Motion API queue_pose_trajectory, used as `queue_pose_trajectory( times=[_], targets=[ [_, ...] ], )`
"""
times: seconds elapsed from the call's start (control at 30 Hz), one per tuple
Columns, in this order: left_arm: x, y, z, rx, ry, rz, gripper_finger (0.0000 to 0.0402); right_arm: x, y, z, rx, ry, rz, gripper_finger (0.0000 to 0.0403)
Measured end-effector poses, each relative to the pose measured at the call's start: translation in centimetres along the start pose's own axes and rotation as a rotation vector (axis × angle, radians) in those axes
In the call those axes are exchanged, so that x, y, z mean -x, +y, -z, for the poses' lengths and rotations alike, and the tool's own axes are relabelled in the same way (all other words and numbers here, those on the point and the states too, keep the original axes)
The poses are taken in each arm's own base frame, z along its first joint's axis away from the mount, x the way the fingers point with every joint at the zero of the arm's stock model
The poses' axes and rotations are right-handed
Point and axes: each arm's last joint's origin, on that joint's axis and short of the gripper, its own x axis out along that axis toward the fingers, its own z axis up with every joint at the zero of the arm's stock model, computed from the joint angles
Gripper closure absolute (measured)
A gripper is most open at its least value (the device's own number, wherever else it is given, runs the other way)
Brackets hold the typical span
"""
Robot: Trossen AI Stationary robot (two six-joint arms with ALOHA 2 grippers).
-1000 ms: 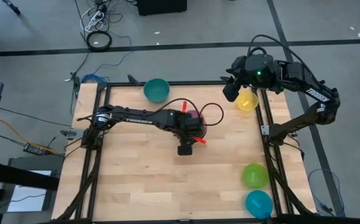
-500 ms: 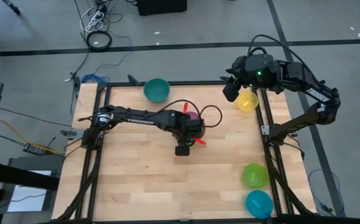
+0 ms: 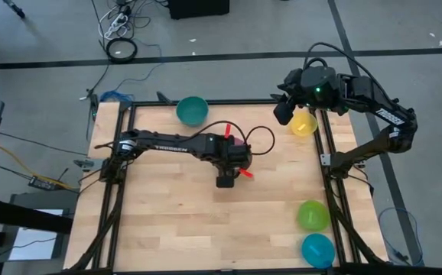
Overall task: Nest bowls inside each other
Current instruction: Stack the green bowl on the pink bowl
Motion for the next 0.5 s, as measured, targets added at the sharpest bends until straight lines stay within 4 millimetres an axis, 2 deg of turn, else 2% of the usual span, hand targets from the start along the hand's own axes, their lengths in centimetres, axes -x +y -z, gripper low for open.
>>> queue_pose_trajectory(
  times=[0.1, 0.2, 0.3, 0.4, 0.5],
  targets=[
    [1.1, 1.1, 0.6, -0.005, 0.075, -0.102, 0.0182, 0.0, 0.0, 0.1, 0.003, 0.005, 0.001, 0.0239],
    [1.9, 3.3, 1.5, 0.025, 0.136, -0.2, 0.0173, 0.0, -0.1, 0.3, 0.013, 0.03, 0.006, 0.0239],
    [2.4, 5.7, 2.3, 0.078, 0.151, -0.224, 0.0173, 0.0, -0.1, 0.7, 0.015, 0.066, 0.013, 0.0239],
    [1.9, 7.9, 3.6, 0.11, 0.181, -0.237, 0.0174, 0.1, 0.0, 1.0, 0.028, 0.094, 0.009, 0.0239],
    [0.7, 9.8, 5.3, 0.139, 0.246, -0.242, 0.0174, 0.4, 0.6, 1.2, 0.058, 0.097, -0.019, 0.0239]
  ],
)
